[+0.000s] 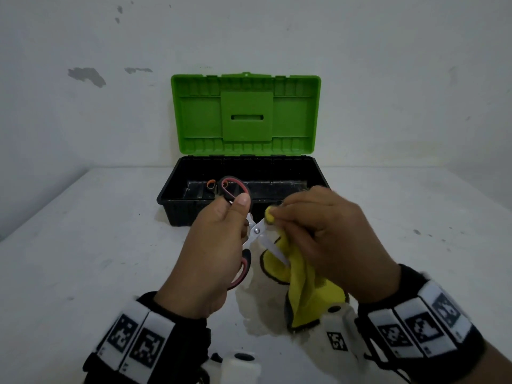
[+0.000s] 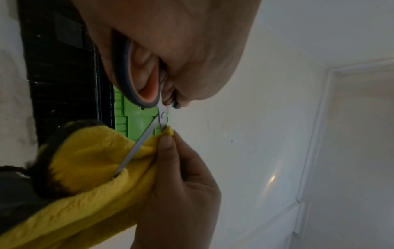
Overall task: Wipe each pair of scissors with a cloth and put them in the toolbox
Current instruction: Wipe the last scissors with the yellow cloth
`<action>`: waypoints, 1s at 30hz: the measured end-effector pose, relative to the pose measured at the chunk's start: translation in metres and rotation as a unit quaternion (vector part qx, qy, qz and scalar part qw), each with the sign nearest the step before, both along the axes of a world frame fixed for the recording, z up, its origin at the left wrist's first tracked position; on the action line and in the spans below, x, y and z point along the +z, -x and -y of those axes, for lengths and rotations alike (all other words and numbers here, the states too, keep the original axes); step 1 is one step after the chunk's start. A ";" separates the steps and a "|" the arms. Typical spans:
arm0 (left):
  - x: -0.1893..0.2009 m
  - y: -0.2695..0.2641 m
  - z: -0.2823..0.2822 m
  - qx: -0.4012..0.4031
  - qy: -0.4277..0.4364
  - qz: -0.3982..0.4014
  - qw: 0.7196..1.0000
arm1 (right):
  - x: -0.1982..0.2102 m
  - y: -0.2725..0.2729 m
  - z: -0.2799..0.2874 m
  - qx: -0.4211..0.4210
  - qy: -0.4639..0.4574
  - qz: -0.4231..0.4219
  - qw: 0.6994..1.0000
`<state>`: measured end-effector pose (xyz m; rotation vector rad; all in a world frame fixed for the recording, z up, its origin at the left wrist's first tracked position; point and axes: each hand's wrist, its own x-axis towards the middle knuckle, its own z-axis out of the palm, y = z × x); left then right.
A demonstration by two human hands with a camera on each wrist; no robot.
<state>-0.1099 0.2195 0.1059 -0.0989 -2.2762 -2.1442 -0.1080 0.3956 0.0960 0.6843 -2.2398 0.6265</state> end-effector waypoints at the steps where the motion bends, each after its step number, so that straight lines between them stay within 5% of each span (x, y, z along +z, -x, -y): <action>1: 0.000 0.000 0.000 0.000 0.004 0.001 1.000 | 0.000 0.003 -0.005 -0.017 0.012 -0.008 1.000; 20: -0.001 0.007 -0.003 -0.007 0.000 -0.023 1.000 | -0.008 0.006 0.000 -0.035 0.071 -0.053 0.995; 30: 0.000 0.004 -0.006 0.001 -0.015 -0.009 1.000 | -0.001 0.019 -0.030 -0.091 0.150 0.014 0.984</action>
